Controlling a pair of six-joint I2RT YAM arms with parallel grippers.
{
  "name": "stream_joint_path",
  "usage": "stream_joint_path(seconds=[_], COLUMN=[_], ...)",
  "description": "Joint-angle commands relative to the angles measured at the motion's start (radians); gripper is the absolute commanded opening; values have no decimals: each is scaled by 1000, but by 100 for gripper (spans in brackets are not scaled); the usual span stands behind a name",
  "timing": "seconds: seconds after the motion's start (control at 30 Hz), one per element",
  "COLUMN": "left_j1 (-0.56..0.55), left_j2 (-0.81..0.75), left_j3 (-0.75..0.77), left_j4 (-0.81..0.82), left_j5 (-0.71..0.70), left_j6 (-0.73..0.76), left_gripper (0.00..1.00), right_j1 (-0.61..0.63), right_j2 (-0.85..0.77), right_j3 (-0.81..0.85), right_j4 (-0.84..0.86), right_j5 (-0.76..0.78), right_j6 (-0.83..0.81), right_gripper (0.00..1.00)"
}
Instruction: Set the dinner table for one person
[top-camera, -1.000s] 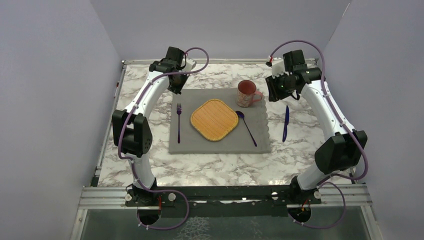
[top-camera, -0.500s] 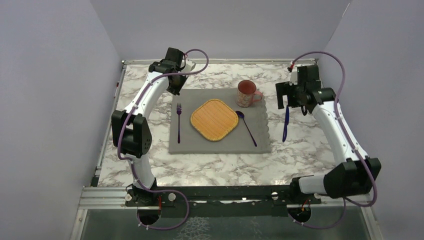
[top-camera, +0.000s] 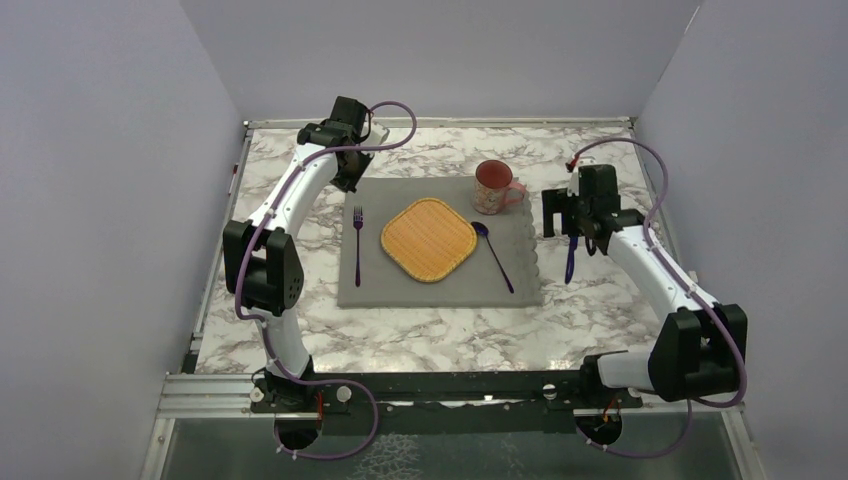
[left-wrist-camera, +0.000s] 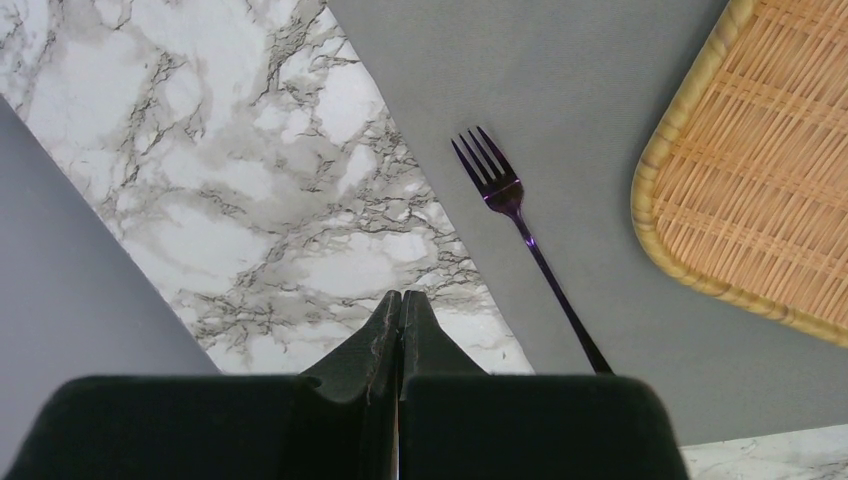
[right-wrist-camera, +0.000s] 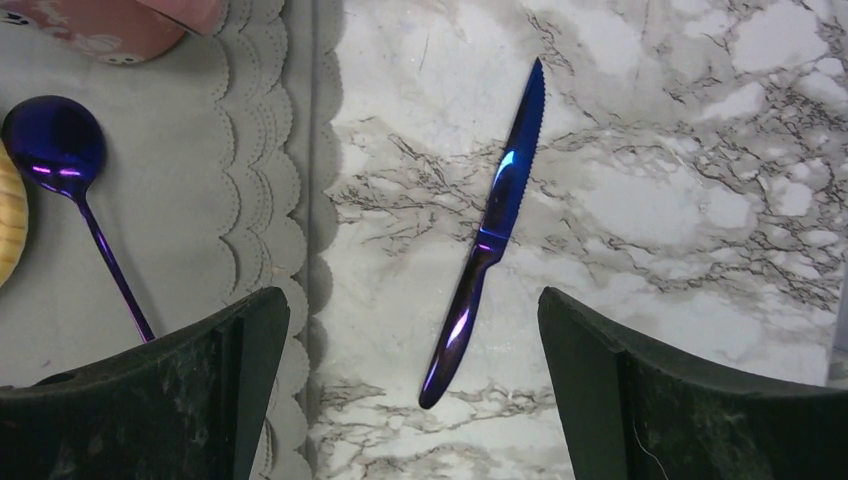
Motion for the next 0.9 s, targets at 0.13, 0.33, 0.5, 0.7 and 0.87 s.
stream_joint_path(seconds=[0.13, 0.33, 0.5, 0.7, 0.87], left_j1=[-2, -2, -2, -2, -2], left_j2=[-3, -10, -8, 9, 20], left_j3=[14, 3, -7, 12, 16], left_j4=[-9, -15, -15, -15, -15], left_j5=[-39, -67, -79, -79, -78], left_j6=[0, 10, 11, 5, 4], left_gripper=[1, 1, 1, 1, 1], right_j1=[-11, -59, -65, -74, -75], right_j2=[17, -20, -1, 24, 47], right_j3=[-192, -524, -623, -700, -713], right_j4=[450, 1046, 1242, 1397, 1442], right_j5=[-11, 18, -60, -66, -69], right_j6=[124, 152, 145, 79, 82], right_gripper=[100, 100, 100, 100, 100])
